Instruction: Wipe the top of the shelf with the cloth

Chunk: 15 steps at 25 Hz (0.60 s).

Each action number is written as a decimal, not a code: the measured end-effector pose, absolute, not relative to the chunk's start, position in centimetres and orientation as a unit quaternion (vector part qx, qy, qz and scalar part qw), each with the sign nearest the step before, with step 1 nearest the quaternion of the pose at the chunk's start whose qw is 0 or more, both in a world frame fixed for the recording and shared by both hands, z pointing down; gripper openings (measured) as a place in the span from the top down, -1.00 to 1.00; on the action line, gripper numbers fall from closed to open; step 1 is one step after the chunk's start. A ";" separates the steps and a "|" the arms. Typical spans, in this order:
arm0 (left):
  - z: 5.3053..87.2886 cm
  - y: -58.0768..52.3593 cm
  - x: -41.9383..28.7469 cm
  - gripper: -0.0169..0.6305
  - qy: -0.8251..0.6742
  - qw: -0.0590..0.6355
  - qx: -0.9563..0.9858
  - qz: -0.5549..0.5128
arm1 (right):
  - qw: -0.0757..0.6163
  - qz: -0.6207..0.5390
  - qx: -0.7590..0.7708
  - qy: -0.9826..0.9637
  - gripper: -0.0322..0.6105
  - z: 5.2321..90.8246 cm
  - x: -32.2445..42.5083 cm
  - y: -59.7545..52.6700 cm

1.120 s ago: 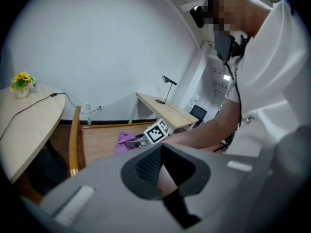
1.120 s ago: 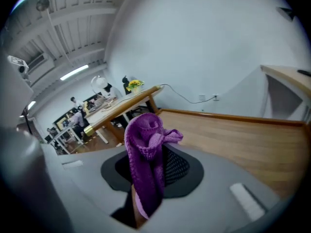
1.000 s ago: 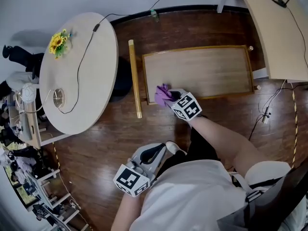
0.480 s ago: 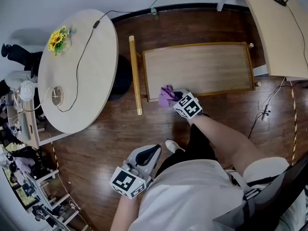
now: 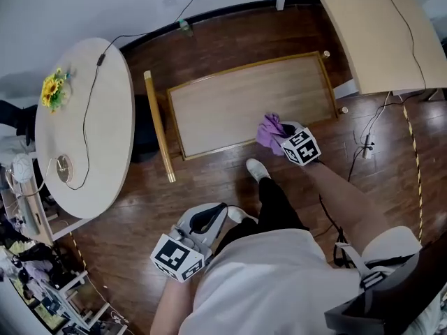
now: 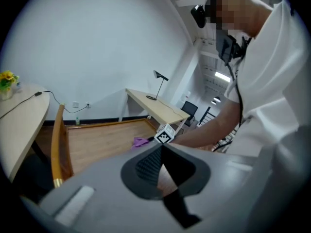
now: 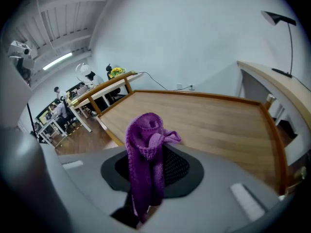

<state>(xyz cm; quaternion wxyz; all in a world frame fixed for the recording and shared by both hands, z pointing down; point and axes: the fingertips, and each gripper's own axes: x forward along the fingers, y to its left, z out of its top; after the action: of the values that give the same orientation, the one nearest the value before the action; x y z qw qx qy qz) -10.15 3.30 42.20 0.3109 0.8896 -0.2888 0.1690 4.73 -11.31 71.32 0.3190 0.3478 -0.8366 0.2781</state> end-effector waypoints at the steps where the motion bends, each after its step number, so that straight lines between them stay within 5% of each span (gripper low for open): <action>1: 42.3 3.0 -9.4 0.90 -0.282 0.310 0.892 0.170 | 0.323 0.278 0.359 -0.830 0.60 71.4 6.9 -11.4; 15: 42.4 -0.2 -1.7 0.90 -0.237 0.304 0.904 0.183 | 0.414 0.228 0.444 -0.762 0.61 70.7 29.1 -11.4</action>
<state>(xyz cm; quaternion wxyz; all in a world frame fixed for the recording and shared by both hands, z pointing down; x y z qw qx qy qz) -1.75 -0.24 42.45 0.3041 0.9042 -0.2372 0.1834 29.12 -11.41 70.70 0.4135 0.4435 -0.7616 0.2284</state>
